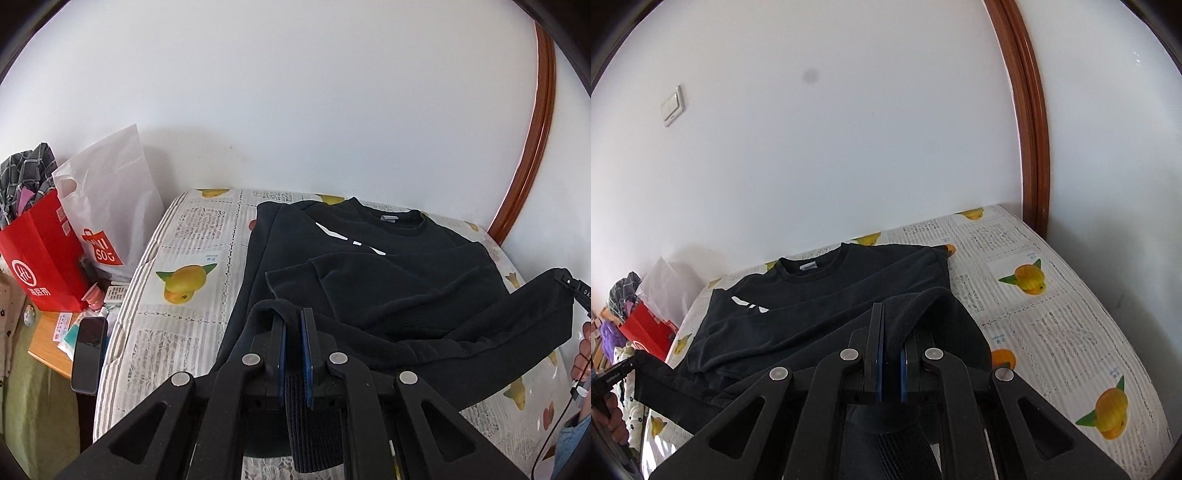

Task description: Fold small clothes

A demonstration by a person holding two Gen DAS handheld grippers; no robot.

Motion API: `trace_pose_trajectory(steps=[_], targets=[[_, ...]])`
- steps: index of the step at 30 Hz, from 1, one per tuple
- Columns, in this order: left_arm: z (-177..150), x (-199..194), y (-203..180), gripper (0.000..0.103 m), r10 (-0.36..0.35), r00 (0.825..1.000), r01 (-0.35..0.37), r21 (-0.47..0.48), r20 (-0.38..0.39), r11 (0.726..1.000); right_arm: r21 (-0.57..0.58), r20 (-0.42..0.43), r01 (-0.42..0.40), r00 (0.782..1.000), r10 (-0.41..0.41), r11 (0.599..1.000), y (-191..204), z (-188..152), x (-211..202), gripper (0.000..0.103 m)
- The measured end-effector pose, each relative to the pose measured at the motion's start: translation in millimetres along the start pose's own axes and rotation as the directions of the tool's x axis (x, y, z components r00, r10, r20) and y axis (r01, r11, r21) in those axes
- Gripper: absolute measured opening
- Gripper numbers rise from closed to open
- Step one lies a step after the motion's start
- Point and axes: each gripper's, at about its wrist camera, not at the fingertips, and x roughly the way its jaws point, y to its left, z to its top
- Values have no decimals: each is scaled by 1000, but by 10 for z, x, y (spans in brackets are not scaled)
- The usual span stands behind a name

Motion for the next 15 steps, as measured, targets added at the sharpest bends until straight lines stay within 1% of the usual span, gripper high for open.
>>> trace_pose_trajectory(steps=[8,15], targets=[[125,498,-47,7,81,996,-80,35,-34,996,-43,-46,49,998,-51,998,-9,68,586,6],[78,831,-20,8,110,990,-106,45,-84,993,-54,-114,97,988,-103,994,-73,18,1066,7]])
